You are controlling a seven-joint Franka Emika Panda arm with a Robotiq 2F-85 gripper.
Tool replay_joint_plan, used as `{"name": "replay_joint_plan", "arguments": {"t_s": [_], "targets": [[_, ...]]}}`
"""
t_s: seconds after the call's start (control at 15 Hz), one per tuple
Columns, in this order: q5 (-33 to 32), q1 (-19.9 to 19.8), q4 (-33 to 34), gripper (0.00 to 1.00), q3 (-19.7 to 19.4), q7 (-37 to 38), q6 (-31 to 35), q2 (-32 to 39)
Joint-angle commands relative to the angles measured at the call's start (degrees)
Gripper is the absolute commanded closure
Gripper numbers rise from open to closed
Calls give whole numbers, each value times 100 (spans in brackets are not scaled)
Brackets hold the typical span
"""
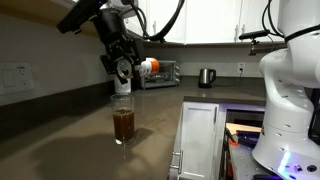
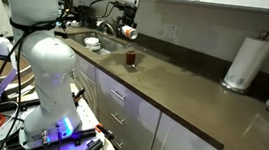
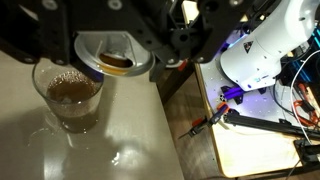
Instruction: Pour the juice in the can into the glass.
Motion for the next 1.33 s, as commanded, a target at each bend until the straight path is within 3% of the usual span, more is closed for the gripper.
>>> {"name": "replay_joint_plan", "arguments": {"t_s": [0.0,0.4,0.8,1.0,1.07,1.27], "targets": [[183,-109,-772,73,46,-31,585,-725],[444,-305,-2186,73,-21,-484,2050,-1849],[1149,-584,-3845,73,-430,-1953,3744,-3106],[1807,-594,-4441,73,-864,-3187,4386,-3536],[1968,-332,-4608,73,-1262,-3582,4548,-3653],[2627,-46,-4922,73,-1974,-4858,4662,-3959]]}}
